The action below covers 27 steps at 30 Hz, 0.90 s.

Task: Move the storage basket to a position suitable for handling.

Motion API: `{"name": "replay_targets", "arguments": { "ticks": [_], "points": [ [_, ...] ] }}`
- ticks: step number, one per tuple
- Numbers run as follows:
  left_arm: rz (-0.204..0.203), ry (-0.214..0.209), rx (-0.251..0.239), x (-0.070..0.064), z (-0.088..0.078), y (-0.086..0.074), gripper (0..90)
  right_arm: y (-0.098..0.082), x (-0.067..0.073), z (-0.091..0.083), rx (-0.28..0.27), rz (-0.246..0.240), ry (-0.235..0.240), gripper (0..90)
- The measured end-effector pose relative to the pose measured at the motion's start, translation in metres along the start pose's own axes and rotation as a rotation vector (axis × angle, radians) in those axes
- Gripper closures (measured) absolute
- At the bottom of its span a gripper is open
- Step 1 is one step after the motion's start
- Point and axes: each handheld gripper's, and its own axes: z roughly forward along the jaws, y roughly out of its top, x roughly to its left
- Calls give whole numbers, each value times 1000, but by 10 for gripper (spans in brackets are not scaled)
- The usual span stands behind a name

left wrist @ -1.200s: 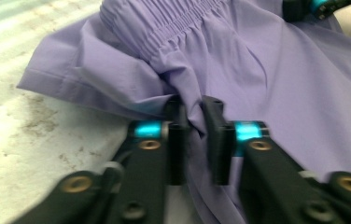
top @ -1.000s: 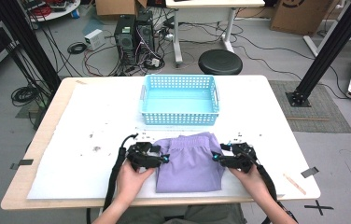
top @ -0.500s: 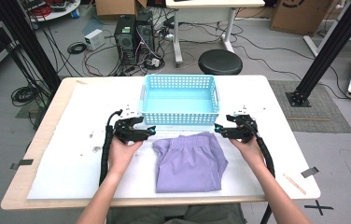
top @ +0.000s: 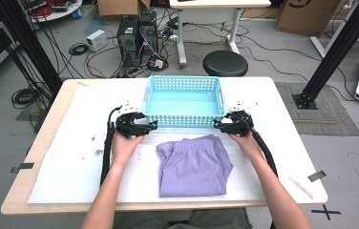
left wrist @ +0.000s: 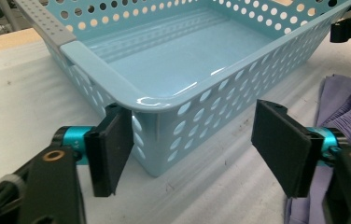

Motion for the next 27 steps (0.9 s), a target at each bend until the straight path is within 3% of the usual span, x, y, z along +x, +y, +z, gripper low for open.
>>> {"name": "replay_targets", "arguments": {
  "ticks": [1, 4, 8, 9, 11, 15, 17, 18, 22, 24, 27],
  "points": [
    [-2, -4, -4, 1, 0, 0, 356, -1, -1, 0, 6, 5, -4, 502],
    [6, 3, -2, 0, 0, 0, 406, -2, -4, 0, 18, 14, 12, 511],
    [20, 27, 4, 2, -1, 0, 502, -1, -3, -1, 24, -8, 0, 510],
    [29, 41, 10, 2, 0, -1, 503, -1, -2, -1, 22, -7, 0, 509],
    [50, 97, 49, 1, 5, -2, 404, -1, -1, -1, 16, -8, -6, 491],
    [58, 90, 41, 1, 11, -5, 377, -1, 1, 2, 13, -15, -23, 451],
    [65, 76, 19, 0, 13, -4, 413, -1, 0, 2, 7, -15, -19, 453],
    [75, 78, 30, 0, 15, -4, 423, -1, 0, 2, 8, -13, -20, 458],
    [49, 77, 36, 3, 16, -6, 440, -2, -2, 3, 2, -1, -11, 478],
    [8, 64, 14, 5, 15, -7, 482, -2, -2, 4, 0, -5, -12, 482],
    [18, 77, 22, 2, 15, -5, 489, -2, -1, 3, 7, -1, -14, 489]
  ]
}}
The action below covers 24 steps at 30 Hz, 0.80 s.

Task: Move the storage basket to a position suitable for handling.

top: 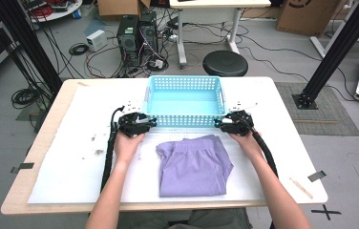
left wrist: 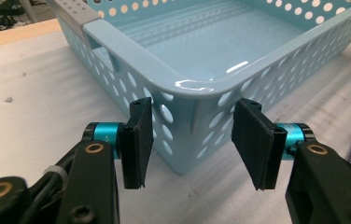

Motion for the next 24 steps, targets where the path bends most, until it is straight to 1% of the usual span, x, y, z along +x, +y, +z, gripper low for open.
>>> {"name": "replay_targets", "arguments": {
  "ticks": [1, 2, 3, 4, 5, 11, 17, 21, 23, 24],
  "points": [
    [0, 6, 0, -2, 0, 0, 491, 0, -1, 0, -1, -10, 2, 491],
    [8, 8, 5, -3, 0, 1, 491, 0, 0, -1, 3, -7, 3, 491],
    [16, 10, 9, -4, -1, 2, 492, 0, -1, -2, 9, -15, 3, 491],
    [21, 9, 15, -6, -1, 2, 493, 0, 0, -3, 16, -4, 4, 492],
    [27, 11, 18, -7, -1, 3, 493, -1, -1, -4, 17, -10, 6, 493],
    [65, -1, 58, -19, -5, 5, 500, -5, -3, -14, 28, 0, 14, 493],
    [86, -11, 64, -32, -10, 2, 503, -15, -2, -24, 19, -4, 17, 493],
    [95, -4, 60, -35, -12, 0, 502, -17, -1, -27, 26, -9, 20, 491],
    [103, -2, 64, -35, -12, 1, 500, -17, -1, -27, 27, -14, 13, 477],
    [108, 9, 62, -36, -13, 1, 474, -16, 0, -28, 27, -15, 7, 424]
  ]
}}
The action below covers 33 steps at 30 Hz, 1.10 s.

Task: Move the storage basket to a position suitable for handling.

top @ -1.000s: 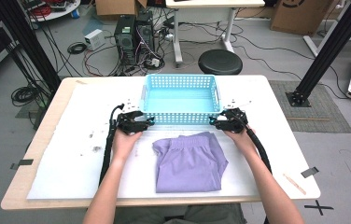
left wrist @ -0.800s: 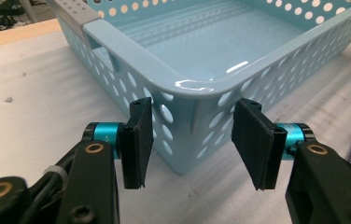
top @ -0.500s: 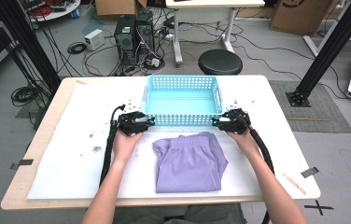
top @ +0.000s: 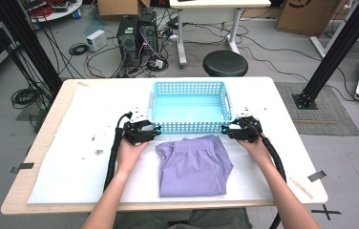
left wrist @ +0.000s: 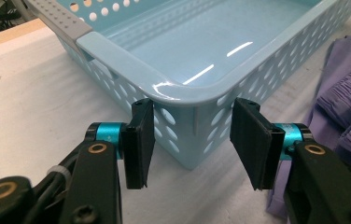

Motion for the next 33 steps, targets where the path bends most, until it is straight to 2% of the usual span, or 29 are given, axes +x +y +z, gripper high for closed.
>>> {"name": "replay_targets", "arguments": {
  "ticks": [1, 2, 5, 8, 11, 14, 15, 18, 22, 25, 30, 33],
  "points": [
    [-4, 21, -7, -1, -2, 0, 409, 0, 1, -1, -4, 6, -8, 361],
    [-10, 31, -19, -2, -6, 1, 373, 0, 3, -3, -9, 19, -20, 348],
    [-23, 39, -67, -5, -18, 3, 336, -2, 10, -13, -36, 19, -40, 310],
    [-7, 33, -72, -10, -28, 4, 319, -5, 17, -23, -59, 17, -29, 300],
    [-8, 6, -70, -17, -37, 3, 300, -10, 26, -34, -74, 20, -25, 283],
    [-9, -26, -58, -25, -45, 1, 288, -16, 34, -45, -92, 50, -19, 260],
    [-17, -38, -52, -29, -48, -1, 288, -18, 36, -47, -96, 58, -20, 254],
    [-57, -70, -74, -38, -57, -5, 288, -26, 45, -58, -113, 91, -34, 237],
    [-99, -129, -73, -48, -65, -13, 288, -34, 55, -67, -118, 120, -26, 236],
    [-127, -140, -63, -56, -69, -21, 288, -39, 63, -72, -120, 128, -32, 237],
    [-143, -145, -51, -65, -75, -31, 291, -47, 75, -73, -90, 130, -15, 237],
    [-169, -172, -33, -71, -76, -37, 291, -51, 81, -73, -86, 131, -2, 237]
  ]
}}
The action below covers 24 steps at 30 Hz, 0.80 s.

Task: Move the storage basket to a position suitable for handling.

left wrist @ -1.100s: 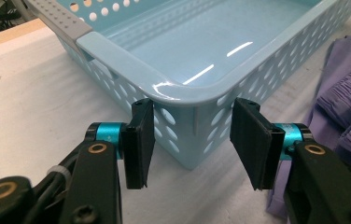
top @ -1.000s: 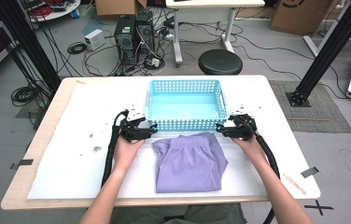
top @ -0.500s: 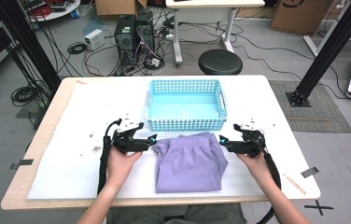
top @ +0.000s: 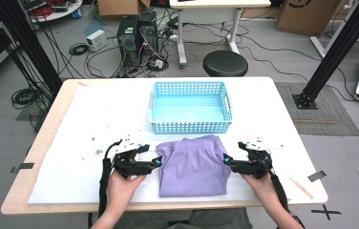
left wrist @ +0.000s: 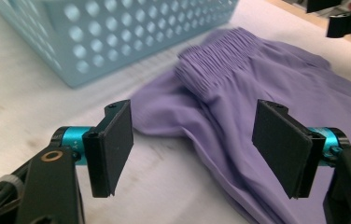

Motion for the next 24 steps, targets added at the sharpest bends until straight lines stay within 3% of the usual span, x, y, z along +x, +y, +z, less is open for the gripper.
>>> {"name": "replay_targets", "arguments": {
  "ticks": [6, 11, 14, 18, 20, 24],
  "points": [
    [-7, 22, 46, -13, 4, -11, 293, -10, 16, 0, 48, 2, 23, 257],
    [-19, 18, 101, -19, 14, -15, 293, -14, 27, 5, 74, -15, -15, 256],
    [-24, 22, 117, -23, 18, -15, 301, -15, 28, 7, 96, 2, -36, 214],
    [23, 78, 137, -27, 20, -16, 357, -16, 27, 11, 120, 10, -74, 213],
    [-18, 64, 149, -24, 21, -17, 357, -16, 25, 13, 139, 29, -46, 214],
    [-30, 73, 178, -23, 24, -19, 355, -17, 25, 19, 193, 47, -14, 216]
  ]
}}
